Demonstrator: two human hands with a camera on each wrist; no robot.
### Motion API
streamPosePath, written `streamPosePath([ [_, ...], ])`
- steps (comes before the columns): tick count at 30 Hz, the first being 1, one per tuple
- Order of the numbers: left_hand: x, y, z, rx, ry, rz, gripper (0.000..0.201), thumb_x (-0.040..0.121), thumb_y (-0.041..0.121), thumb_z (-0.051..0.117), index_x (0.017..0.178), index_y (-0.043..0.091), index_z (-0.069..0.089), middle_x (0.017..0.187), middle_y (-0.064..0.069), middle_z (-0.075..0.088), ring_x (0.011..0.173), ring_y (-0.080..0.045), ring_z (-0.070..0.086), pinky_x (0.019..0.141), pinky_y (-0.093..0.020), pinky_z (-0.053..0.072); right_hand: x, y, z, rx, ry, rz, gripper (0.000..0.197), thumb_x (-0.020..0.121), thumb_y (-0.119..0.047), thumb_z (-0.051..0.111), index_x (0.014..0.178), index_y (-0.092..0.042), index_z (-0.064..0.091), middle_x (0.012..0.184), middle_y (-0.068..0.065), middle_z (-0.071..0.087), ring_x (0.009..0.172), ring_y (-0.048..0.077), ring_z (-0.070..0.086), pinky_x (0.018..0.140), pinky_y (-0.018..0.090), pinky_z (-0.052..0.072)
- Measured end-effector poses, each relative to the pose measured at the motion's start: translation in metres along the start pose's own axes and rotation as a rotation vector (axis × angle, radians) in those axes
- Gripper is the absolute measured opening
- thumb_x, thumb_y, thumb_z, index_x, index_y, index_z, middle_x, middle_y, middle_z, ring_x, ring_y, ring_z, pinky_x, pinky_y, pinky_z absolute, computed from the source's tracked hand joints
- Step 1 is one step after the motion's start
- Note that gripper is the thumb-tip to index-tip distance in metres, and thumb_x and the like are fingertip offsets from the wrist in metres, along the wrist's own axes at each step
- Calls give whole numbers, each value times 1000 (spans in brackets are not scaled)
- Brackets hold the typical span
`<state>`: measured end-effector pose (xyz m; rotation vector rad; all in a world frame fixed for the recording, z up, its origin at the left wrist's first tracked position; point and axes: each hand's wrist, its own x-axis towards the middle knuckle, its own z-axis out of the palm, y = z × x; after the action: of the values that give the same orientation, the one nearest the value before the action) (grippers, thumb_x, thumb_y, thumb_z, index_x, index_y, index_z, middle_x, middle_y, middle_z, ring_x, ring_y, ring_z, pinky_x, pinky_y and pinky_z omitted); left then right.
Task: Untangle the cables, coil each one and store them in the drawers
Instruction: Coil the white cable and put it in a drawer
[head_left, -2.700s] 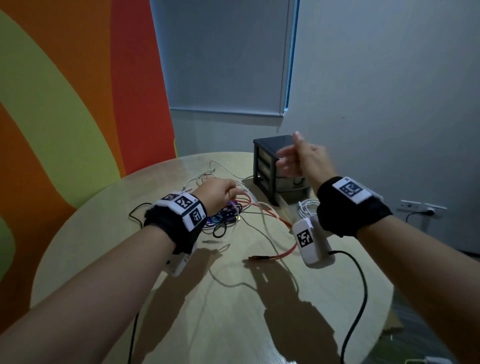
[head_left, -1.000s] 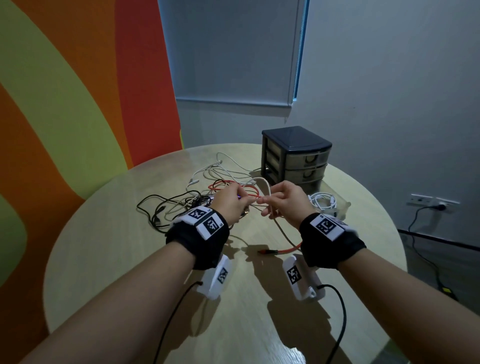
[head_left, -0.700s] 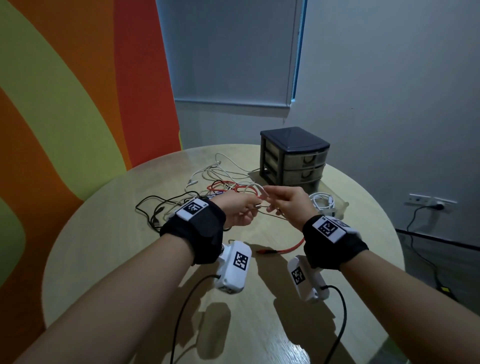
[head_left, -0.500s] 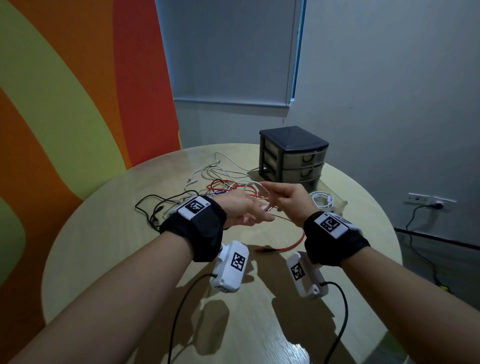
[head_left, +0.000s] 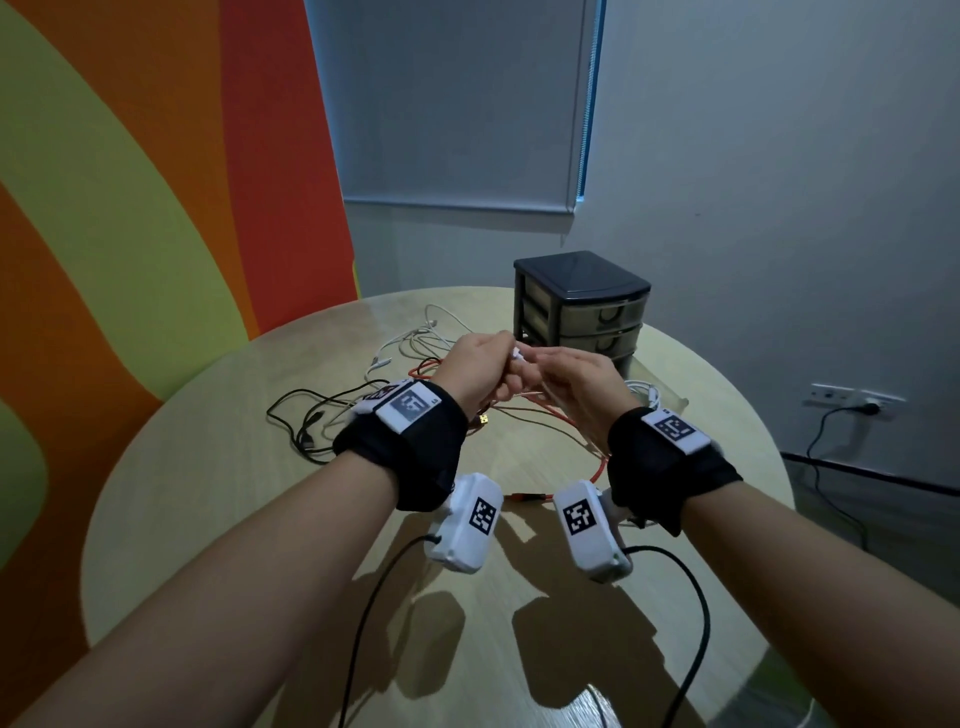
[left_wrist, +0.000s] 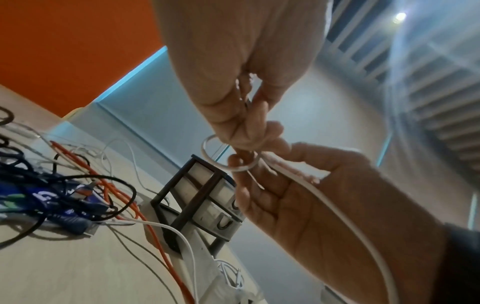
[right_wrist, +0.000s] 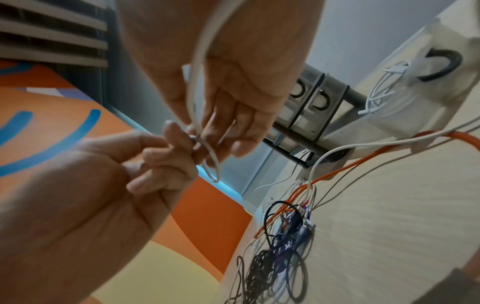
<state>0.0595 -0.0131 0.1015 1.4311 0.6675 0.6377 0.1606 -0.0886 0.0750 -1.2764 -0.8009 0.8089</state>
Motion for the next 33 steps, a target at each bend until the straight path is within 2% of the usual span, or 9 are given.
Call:
streamPosePath([
  [3, 3, 0, -5, -102, 38, -34, 21, 92, 2, 33, 94, -5, 53, 60, -16, 59, 34, -9, 39, 32, -15, 28, -4, -4, -5, -86, -98, 53, 27, 84, -1, 58, 109, -4, 66, 104, 25, 66, 91, 23, 62, 91, 36, 45],
  [8, 8, -12, -9, 43, 73, -32, 19, 94, 9, 45, 93, -1, 62, 46, -1, 56, 35, -7, 41, 35, -14, 31, -6, -3, -6, -272, -161, 81, 17, 90, -9, 59, 102, -1, 66, 78, 5, 63, 70, 8, 58, 71, 18, 46],
  [13, 19, -30, -15, 333, 153, 133, 33, 90, 42, 57, 89, 12, 70, 75, -15, 63, 68, -26, 56, 64, -36, 45, -1, -2, -4, -208, -76, 79, 24, 93, -8, 53, 107, 10, 62, 68, 6, 57, 62, 10, 53, 62, 14, 48],
  [16, 10, -28, -10, 276, 20, 65, 50, 87, 62, 42, 101, 19, 64, 104, -7, 67, 96, -24, 63, 83, -40, 49, 0, -8, -2, -69, -33, 18, 15, 92, -6, 54, 98, 4, 65, 63, 2, 64, 57, 8, 61, 60, 16, 51],
  [20, -2, -33, 3, 128, -285, -65, 88, 55, 83, 35, 113, 21, 59, 117, -2, 64, 108, -12, 57, 88, -32, 48, 1, -22, 5, 183, -9, 15, 11, 90, 0, 53, 94, 2, 63, 76, 10, 64, 58, 13, 63, 60, 22, 55],
  [23, -3, -42, 9, 63, -418, -139, 72, 79, 66, 39, 123, 11, 54, 128, -9, 58, 122, -16, 51, 102, -39, 39, 3, -26, 10, 179, -1, 8, 20, 91, 0, 51, 107, 8, 60, 75, 7, 60, 62, 10, 57, 60, 18, 51],
  [27, -4, -45, 10, 75, -515, -183, 21, 94, 27, 50, 97, 9, 61, 97, -5, 67, 91, -11, 63, 80, -24, 53, 6, -27, 12, 148, 52, 25, 28, 97, -11, 47, 114, 8, 59, 65, 0, 54, 64, 11, 49, 63, 18, 48],
  [29, -7, -41, 7, 82, -501, -204, 23, 99, 21, 41, 84, 12, 57, 78, 2, 66, 73, -7, 62, 64, -19, 52, 6, -30, 9, 96, 46, 51, 27, 100, -20, 41, 101, -3, 62, 64, -1, 45, 59, 10, 43, 61, 20, 43],
  [33, -6, -37, -5, 42, -446, -221, 32, 101, 24, 36, 70, 15, 42, 50, 7, 44, 47, -9, 47, 66, -27, 50, 1, -36, 0, 56, 40, 132, 34, 101, -28, 35, 74, -14, 52, 65, -1, 42, 39, 3, 49, 47, 18, 40],
])
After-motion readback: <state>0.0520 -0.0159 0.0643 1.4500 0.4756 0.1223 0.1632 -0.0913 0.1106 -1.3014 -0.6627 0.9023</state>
